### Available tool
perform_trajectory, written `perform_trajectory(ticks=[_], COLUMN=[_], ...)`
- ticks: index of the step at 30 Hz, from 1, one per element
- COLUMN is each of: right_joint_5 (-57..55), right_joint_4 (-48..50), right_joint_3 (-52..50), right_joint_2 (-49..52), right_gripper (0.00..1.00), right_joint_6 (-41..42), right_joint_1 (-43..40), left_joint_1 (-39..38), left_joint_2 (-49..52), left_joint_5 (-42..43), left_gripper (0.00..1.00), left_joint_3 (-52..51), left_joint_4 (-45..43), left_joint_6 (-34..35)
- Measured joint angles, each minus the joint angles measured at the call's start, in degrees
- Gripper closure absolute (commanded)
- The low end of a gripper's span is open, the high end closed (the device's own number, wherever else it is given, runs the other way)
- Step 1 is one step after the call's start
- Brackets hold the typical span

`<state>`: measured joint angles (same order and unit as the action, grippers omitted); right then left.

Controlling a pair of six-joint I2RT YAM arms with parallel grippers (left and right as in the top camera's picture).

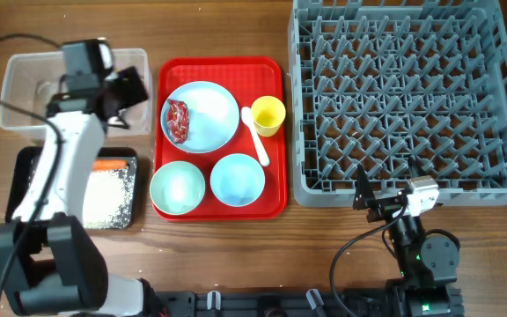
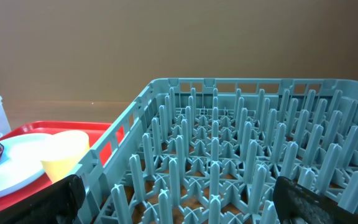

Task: Sort waste into correct bins and load items into the dishwasher rack
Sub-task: 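Return the left gripper to the plate and grasp the red wrapper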

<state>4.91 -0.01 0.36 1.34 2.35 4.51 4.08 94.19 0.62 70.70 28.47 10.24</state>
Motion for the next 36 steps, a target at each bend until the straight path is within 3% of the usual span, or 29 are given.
perform_trajectory(ticks=[10,19,28,31,36], right_joint_5=[0.0,0.0,0.0,0.0,0.0], right_joint_4=[0.0,0.0,0.0,0.0,0.0], right_joint_3=[0.0,0.0,0.0,0.0,0.0], right_joint_2=[0.0,0.0,0.0,0.0,0.0], right_gripper=[0.00,0.00,0.00,0.00,0.00], right_joint_6=[0.0,0.0,0.0,0.0,0.0], right_joint_1=[0.0,0.0,0.0,0.0,0.0], left_joint_1=[-16.4,-17.4,-17.4,-17.4,-17.4], left_joint_2=[-0.4,9.9,16.3,17.9,19.4], left_joint_5=[-3.4,-3.8,-6.8,-6.8,-8.6], left_gripper=[0.33,0.34,0.39,0.46,0.68], left_joint_3=[0.0,0.0,0.0,0.0,0.0], left_joint_4=[4.2,-1.1,-6.9,-7.6,-8.5], left_joint_6=[-1.4,-0.7,4.4,5.1,5.5])
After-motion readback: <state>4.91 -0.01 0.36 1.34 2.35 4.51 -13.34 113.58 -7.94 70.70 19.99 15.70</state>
